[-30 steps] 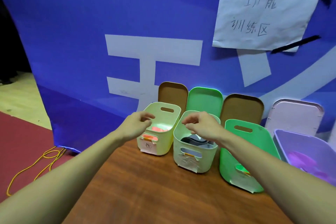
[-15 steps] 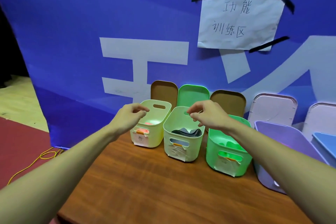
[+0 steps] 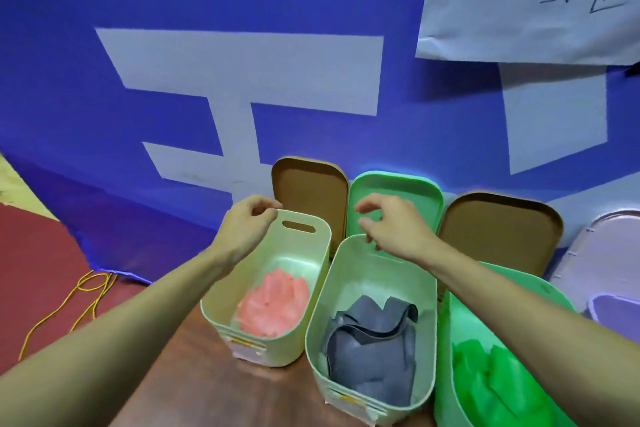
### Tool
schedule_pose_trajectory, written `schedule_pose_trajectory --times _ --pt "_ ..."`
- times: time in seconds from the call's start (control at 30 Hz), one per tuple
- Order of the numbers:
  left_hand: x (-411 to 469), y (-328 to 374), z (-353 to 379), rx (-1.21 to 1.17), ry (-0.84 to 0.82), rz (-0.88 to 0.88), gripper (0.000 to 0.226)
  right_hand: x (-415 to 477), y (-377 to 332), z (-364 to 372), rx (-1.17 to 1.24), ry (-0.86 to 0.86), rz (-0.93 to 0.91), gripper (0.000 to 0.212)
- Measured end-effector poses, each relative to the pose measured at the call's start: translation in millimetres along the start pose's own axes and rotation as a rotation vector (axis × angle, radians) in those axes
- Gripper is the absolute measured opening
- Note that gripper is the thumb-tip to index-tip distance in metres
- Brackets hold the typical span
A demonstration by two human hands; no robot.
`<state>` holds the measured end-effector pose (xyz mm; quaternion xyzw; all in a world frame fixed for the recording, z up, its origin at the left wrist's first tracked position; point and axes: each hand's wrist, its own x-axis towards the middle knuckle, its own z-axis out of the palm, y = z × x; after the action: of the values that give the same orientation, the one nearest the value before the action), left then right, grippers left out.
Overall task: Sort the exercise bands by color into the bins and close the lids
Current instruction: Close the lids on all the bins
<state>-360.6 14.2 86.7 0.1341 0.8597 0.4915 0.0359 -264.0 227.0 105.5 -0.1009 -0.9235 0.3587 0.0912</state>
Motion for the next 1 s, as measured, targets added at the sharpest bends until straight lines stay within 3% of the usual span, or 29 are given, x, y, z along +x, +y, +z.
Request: schedule_pose_trajectory --times 0.27,0.43,0.53,0.8,1.0 --pt "42.5 33.7 -34.0 0.029 -0.129 -0.064 0.018 72.5 -32.5 -4.4 -0.120 -0.031 0.033 0.041" --pt "42.9 32.1 -60.6 -0.030 -0.205 -0.075 0.018 99.8 -38.6 24.8 -0.145 0.009 0.170 0.045" --pt "37.7 21.0 -76.8 -0.122 -0.212 -0.104 0.016 104.0 -44.9 43.3 -0.157 0.070 0.226 0.039" --pt "22.6 -11.6 -95.4 -0.330 -0.245 -0.250 0.015 70.1 -52.2 63.0 -0.185 0.016 0.253 0.025" --pt "16.8 -25.7 -76.6 -0.446 -0.212 -0.457 0.017 34.8 -59.7 55.4 -0.071 0.221 0.116 0.019"
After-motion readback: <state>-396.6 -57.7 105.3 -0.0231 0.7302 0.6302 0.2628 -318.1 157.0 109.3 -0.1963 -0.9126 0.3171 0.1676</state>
